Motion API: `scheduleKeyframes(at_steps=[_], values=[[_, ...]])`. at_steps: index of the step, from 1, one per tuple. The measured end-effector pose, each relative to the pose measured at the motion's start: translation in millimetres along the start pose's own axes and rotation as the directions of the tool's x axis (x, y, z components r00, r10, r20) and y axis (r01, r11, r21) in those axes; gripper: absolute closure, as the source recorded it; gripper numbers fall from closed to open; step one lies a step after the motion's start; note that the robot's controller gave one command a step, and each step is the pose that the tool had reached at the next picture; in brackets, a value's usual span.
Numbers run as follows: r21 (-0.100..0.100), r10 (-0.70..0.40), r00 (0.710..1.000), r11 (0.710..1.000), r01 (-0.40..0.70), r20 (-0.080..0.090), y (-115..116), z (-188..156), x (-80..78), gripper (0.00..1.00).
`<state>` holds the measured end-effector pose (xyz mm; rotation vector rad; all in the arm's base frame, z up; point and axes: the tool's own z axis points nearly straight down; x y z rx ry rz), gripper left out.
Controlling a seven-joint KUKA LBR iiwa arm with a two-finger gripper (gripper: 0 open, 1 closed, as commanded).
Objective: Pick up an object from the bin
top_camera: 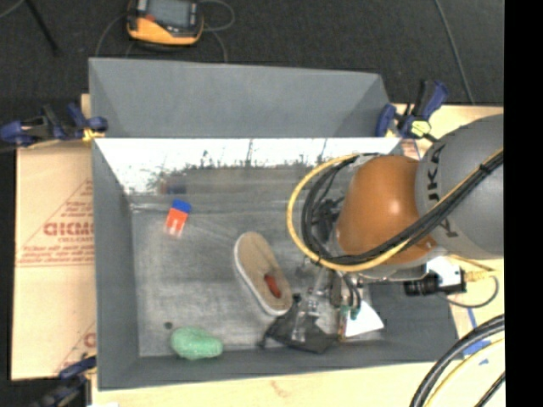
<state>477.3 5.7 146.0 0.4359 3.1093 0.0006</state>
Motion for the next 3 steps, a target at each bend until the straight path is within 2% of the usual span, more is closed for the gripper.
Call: scheduleKeyframes(at_steps=[1, 2, 3], values=[[-0.002, 0.093, 0.996, 0.996, -0.093, 0.004, 0.4, 69.4, 0.1, 0.0], [-0.003, 0.246, 0.969, 0.969, -0.246, -0.002, 9.1, 78.8, -0.6, 1.0], [-0.002, 0.269, 0.963, 0.963, -0.269, -0.002, 9.4, 77.5, 0.1, 1.0]])
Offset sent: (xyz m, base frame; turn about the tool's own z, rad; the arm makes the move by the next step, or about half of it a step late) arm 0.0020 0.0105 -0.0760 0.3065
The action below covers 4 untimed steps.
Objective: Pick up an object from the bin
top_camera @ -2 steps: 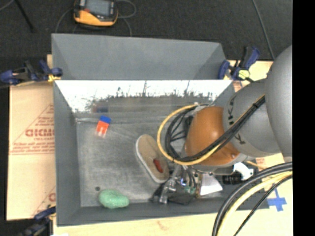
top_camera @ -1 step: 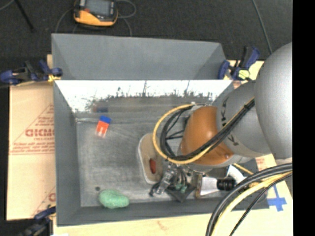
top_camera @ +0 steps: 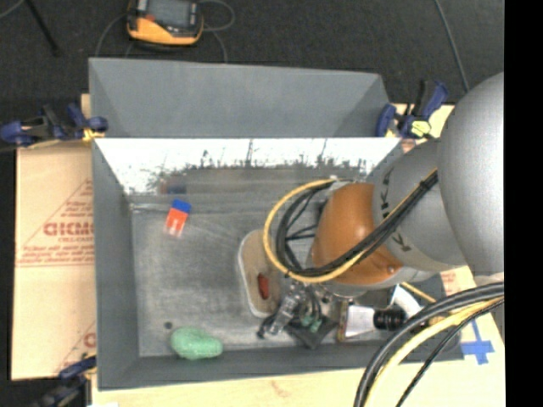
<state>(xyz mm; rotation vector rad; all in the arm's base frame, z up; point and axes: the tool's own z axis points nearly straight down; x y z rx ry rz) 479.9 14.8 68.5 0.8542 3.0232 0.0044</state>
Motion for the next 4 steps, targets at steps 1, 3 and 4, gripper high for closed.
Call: scheduleKeyframes(at_steps=[1, 3, 4], values=[[0.001, 0.017, 1.0, 1.0, -0.017, -0.001, 0.1, -1.2, 0.3, 1.0], [0.007, -0.002, 1.0, 1.0, 0.002, -0.007, -2.0, -24.2, 2.3, 1.0], [0.004, -0.001, 1.0, 1.0, 0.001, -0.002, -1.3, -43.7, 0.8, 1.0]])
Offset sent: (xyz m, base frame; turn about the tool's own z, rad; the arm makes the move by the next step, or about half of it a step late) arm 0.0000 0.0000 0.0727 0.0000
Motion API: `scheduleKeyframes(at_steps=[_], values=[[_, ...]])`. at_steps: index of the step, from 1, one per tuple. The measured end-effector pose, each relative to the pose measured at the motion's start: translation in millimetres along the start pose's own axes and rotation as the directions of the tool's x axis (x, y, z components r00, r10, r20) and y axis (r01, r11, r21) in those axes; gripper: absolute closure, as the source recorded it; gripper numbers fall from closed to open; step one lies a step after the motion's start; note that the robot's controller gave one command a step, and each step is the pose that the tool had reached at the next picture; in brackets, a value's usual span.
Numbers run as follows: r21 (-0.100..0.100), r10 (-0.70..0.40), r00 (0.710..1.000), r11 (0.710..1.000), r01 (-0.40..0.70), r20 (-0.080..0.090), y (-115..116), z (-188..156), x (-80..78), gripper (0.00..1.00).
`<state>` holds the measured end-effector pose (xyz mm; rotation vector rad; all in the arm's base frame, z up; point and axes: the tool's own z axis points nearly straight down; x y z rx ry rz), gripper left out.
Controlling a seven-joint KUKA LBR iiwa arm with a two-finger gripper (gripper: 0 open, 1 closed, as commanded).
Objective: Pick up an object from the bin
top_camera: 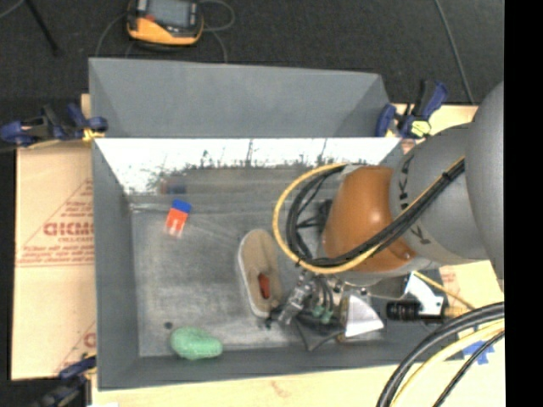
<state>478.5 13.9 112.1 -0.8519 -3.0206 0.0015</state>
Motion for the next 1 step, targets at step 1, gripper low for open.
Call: scheduleKeyframes(at_steps=[1], values=[[0.0, -0.001, 1.0, 1.0, 0.001, 0.001, -0.1, -16.8, 0.0, 1.0]])
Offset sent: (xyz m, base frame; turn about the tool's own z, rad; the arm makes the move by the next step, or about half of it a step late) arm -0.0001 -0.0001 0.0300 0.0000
